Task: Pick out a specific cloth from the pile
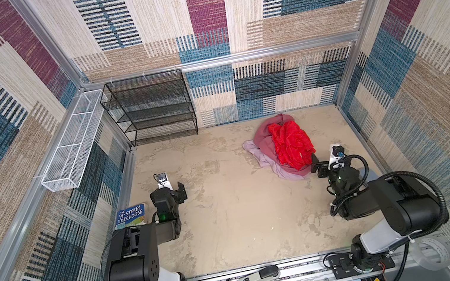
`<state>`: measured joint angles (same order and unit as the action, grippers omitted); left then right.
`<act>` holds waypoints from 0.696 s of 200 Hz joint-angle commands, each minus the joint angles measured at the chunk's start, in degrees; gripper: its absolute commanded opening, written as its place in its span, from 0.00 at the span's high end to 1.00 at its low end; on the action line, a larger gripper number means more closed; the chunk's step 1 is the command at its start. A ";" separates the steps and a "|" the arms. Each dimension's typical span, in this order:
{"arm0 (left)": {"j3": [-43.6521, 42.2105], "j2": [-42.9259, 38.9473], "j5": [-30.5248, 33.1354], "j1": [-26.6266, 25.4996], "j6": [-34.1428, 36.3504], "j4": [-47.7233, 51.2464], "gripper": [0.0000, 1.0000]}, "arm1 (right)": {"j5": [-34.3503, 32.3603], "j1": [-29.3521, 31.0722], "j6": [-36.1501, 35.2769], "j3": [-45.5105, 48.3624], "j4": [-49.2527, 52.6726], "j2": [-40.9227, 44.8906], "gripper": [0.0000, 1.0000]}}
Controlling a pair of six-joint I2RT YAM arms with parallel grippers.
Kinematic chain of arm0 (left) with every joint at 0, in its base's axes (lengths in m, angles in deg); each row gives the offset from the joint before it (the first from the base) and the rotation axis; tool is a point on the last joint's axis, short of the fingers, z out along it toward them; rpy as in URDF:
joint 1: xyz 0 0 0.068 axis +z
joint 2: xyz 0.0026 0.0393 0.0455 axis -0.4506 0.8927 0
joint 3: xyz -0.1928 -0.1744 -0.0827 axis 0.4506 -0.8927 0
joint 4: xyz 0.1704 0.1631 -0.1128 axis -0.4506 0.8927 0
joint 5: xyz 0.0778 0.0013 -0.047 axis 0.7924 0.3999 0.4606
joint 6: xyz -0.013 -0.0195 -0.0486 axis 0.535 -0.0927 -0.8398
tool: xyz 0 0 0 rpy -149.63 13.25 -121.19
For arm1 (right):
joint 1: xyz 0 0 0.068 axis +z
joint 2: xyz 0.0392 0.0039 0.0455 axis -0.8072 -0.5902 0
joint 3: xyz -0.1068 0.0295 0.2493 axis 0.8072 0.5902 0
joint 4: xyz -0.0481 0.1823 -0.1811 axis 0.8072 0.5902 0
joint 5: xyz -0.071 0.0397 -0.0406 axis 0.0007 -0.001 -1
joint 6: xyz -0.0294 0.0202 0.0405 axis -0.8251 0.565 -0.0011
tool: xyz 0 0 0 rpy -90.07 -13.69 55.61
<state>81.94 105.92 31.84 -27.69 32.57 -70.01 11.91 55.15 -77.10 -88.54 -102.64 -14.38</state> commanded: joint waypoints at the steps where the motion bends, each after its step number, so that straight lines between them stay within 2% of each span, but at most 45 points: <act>1: -0.77 -2.75 2.16 -0.40 -1.79 1.43 0.26 | -3.86 0.08 1.87 -3.48 10.79 9.32 0.05; 13: -3.65 -1.96 3.00 -1.07 -0.67 -6.20 0.35 | -4.20 0.09 1.72 -5.87 18.71 15.60 0.06; 20: -5.16 -1.52 3.64 -1.54 -0.11 -9.57 0.36 | -4.74 0.13 2.28 -7.61 23.08 18.45 0.06; 43: -5.84 -1.85 4.55 -2.47 0.53 -10.31 0.36 | -4.13 0.20 5.39 -12.60 34.99 23.64 0.08; 75: -4.71 -1.79 3.77 -2.57 1.20 -8.32 0.36 | -1.80 1.78 7.14 -15.06 42.30 26.83 0.10; 91: -2.42 -4.48 4.98 -3.04 1.56 -2.07 0.37 | -1.72 3.29 7.06 -16.47 45.04 27.50 0.10; 112: 5.73 -10.47 5.50 -3.16 0.76 18.25 0.40 | -1.87 6.15 7.19 -19.34 48.97 27.61 0.11; 139: 13.37 -12.29 6.69 -4.65 -2.66 28.85 0.41 | -3.34 12.08 7.20 -23.18 54.74 25.72 0.14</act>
<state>90.51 95.01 36.80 -31.21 32.95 -57.82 9.40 63.46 -70.53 -108.82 -54.70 12.77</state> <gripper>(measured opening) 0.595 0.875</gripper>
